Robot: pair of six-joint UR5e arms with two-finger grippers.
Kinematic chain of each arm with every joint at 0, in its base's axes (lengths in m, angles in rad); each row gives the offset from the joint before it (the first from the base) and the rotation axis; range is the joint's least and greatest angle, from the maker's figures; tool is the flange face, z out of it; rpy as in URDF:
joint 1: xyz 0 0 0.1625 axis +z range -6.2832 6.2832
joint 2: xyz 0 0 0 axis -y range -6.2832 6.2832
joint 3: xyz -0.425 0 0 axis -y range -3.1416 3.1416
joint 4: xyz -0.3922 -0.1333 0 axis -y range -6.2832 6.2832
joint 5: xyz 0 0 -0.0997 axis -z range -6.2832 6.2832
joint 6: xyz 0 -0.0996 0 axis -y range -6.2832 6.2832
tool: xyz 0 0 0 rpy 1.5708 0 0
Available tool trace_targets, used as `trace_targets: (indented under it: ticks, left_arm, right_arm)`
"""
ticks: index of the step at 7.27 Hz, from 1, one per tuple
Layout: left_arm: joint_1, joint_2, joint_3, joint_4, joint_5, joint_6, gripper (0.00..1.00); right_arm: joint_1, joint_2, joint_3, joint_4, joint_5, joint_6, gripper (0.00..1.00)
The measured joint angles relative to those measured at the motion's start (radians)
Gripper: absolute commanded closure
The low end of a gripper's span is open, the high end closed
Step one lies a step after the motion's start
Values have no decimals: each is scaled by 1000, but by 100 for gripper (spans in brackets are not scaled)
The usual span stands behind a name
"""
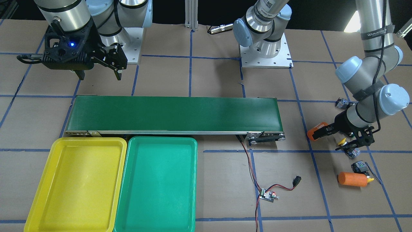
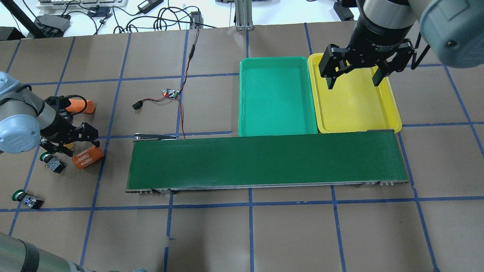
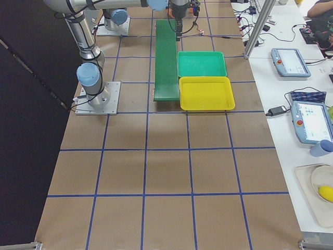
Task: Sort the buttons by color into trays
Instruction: 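Close the left gripper around the orange battery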
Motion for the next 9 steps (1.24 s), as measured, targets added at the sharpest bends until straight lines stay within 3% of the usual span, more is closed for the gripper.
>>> trace_targets:
  ticks: [8,9]
  left_arm:
    - [3,3,-20,-2,1,-106,0]
    - [3,2,-29,-1,0,-115,7]
  right_arm:
    - [-2,3,1,-1,0,1,0]
    - [-2,3,2,-2,0,1,0]
